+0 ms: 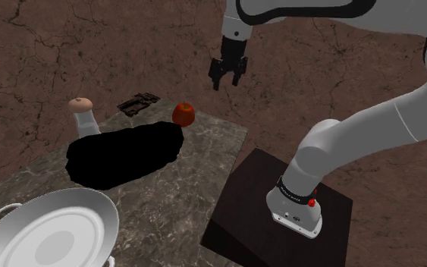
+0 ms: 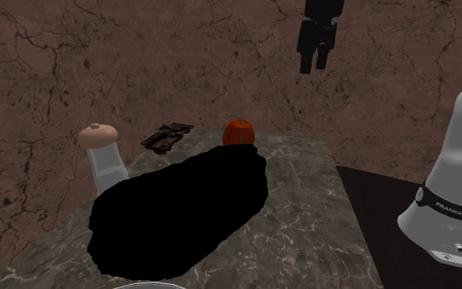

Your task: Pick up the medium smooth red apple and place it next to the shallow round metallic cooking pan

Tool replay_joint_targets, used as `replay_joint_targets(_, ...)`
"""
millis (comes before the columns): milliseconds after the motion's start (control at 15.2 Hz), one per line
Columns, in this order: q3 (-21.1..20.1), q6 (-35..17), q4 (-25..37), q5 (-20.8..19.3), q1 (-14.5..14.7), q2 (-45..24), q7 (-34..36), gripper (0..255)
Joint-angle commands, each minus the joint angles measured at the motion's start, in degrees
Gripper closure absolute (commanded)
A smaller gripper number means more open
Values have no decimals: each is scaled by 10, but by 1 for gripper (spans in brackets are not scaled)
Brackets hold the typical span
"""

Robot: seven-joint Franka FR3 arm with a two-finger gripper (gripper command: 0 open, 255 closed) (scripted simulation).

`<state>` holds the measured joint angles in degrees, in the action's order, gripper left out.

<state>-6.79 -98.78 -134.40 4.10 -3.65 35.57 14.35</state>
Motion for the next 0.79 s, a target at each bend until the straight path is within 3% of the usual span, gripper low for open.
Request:
replay_joint_targets(0,-17,-40,2,10,-11,-35,54,0)
replay_joint_targets(726,-72,-211,77,3,-75,-248,327,0)
